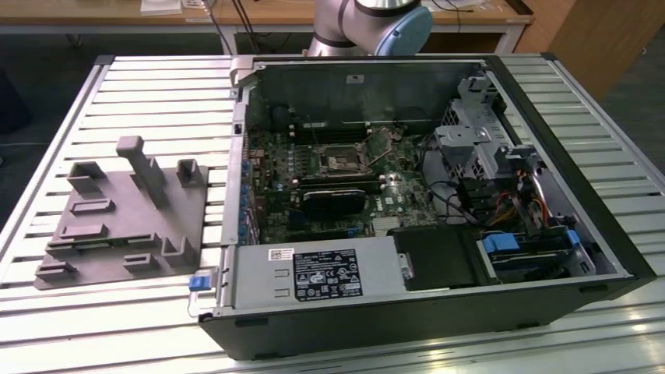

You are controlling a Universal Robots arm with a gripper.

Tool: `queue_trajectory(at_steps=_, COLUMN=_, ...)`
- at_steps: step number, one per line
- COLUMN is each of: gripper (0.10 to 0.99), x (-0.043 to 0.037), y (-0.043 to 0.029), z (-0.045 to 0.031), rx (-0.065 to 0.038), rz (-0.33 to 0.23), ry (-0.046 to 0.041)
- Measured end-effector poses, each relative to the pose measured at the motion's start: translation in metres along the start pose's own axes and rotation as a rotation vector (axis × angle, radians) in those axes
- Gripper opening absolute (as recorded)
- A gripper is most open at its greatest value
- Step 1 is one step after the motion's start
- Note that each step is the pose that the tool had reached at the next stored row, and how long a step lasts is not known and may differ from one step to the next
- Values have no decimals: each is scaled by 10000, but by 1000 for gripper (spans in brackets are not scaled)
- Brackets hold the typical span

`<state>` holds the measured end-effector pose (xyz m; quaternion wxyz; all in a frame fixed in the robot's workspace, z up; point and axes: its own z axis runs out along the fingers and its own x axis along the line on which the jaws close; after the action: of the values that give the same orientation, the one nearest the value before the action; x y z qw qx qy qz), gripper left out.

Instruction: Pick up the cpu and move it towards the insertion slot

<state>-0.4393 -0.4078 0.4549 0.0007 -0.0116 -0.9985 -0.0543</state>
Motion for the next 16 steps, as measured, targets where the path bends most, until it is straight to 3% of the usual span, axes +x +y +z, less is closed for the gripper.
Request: queue_trajectory(at_steps=16, gripper=549, x=0, y=25, z=-231, rx=-82, rz=10, ry=1)
